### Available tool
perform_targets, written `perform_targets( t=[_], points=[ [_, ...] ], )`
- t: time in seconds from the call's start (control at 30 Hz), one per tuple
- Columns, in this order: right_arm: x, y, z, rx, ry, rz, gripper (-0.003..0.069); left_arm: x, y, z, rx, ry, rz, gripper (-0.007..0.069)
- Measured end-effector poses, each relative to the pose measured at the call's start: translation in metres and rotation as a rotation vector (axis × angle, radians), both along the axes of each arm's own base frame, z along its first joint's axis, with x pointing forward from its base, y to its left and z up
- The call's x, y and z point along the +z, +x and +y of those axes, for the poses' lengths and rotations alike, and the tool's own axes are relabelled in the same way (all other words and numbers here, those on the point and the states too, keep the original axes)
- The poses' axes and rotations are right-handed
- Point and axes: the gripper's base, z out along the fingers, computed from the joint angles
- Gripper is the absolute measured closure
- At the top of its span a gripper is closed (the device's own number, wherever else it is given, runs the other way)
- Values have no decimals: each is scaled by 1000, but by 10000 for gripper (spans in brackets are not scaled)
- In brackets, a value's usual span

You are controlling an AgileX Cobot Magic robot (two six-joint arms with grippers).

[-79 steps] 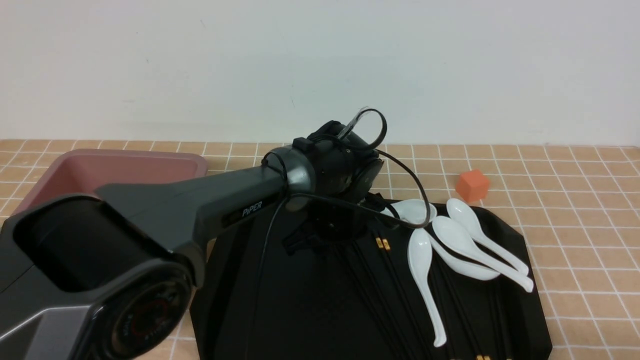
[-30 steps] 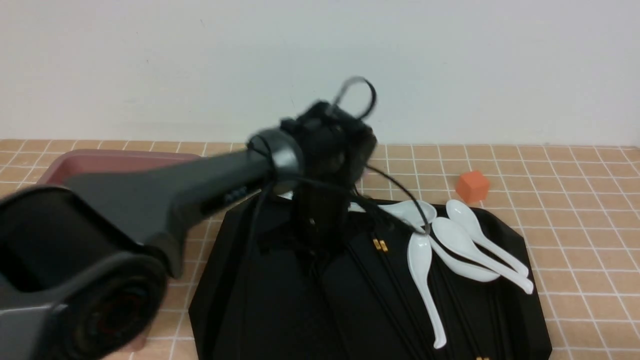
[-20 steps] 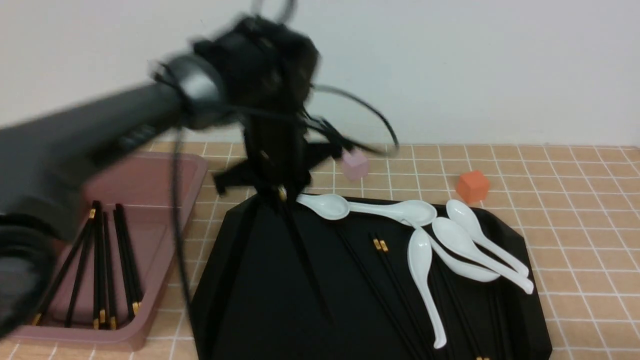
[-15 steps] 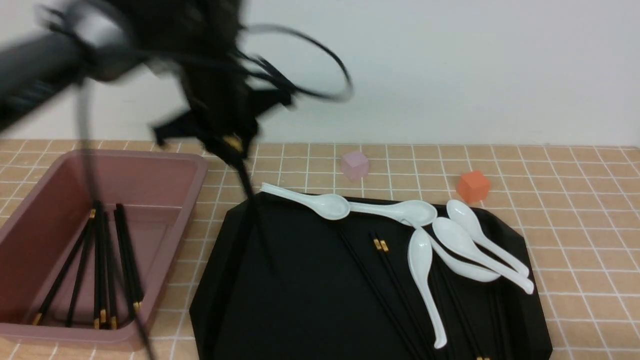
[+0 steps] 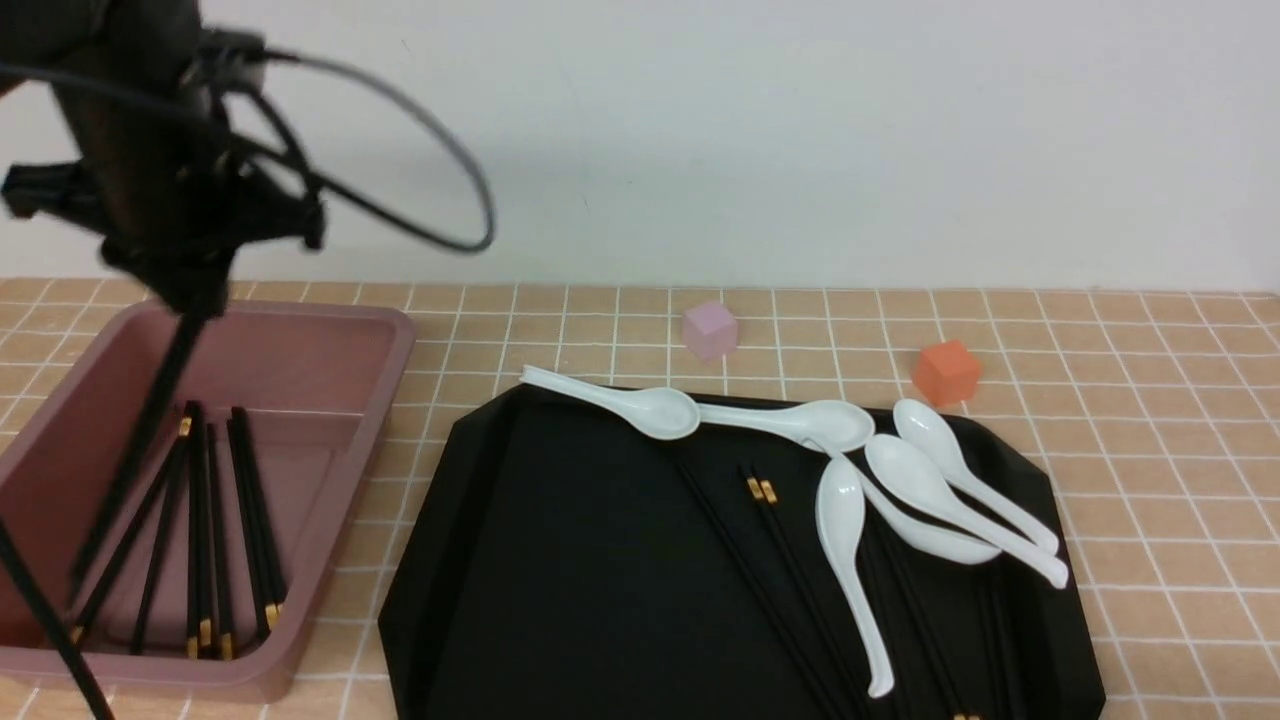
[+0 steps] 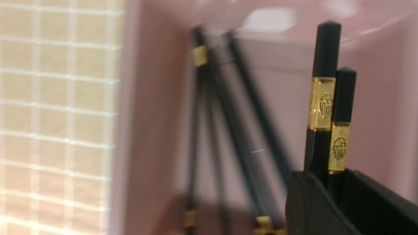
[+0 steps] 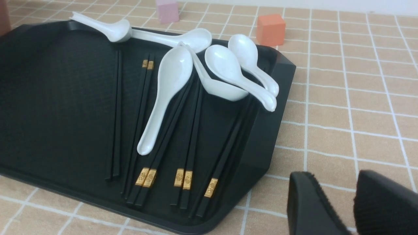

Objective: On brown tablecloth take chopsticks from black tray and put them in box.
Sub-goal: 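Place the chopsticks into the pink bin with the left gripper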

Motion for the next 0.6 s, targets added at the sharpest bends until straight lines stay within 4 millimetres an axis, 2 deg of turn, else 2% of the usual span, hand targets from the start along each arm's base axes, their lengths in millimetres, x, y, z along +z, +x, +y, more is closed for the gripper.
perform_targets(
  t=[0.1,0.17,0.33,0.53,0.6],
  points=[
    [0,0,0,0,0,0,419,-14,7,12,31,13,17,503],
    [0,0,0,0,0,0,419,-34,15,20,66,25,46,503],
    [0,0,0,0,0,0,419,-66,31,24,70,64,52,503],
    [0,0,0,0,0,0,419,-78,40,22,57,54,26,489],
    [0,0,0,0,0,0,419,-83,42,22,57,53,30,455]
  ],
)
